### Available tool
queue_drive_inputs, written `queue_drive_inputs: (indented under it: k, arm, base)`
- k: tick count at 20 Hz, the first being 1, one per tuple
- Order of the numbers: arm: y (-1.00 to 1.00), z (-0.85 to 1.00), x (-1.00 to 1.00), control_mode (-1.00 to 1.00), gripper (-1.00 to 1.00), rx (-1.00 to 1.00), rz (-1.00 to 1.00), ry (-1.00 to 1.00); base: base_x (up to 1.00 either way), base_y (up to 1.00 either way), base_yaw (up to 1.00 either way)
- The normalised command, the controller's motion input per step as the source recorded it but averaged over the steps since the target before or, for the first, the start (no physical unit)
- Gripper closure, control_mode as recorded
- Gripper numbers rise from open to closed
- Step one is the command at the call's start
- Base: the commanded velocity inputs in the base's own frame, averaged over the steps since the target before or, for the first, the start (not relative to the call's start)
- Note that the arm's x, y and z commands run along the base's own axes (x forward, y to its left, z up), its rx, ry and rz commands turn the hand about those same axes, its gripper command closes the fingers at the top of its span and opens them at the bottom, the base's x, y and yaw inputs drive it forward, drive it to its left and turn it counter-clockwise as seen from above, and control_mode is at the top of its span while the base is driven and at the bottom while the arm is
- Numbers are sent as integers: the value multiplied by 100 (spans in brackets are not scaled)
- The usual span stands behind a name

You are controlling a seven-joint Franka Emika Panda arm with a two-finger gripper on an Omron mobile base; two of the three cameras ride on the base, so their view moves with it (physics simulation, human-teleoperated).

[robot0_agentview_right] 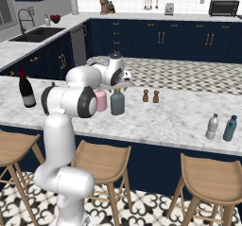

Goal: Move the plastic bottles in the middle to the plastics group, and the glass bottles in the middle to the glass group.

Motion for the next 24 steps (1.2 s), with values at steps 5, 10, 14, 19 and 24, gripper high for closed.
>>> queue_drive_inputs:
  k: [5,10,14,19,24]
  arm:
    - [0,-1,0,-100,100,0,1,1]
    - [0,0,0,-100,100,0,0,0]
    - [0,0,-4,-100,100,0,0,-1]
    - [0,13,-54,-100,100,0,0,0]
    - [1,45,-84,-100,100,0,0,-2]
  base:
    - [0,0,0]
    - [0,0,0]
    - [0,0,0]
    - [0,0,0]
    - [0,0,0]
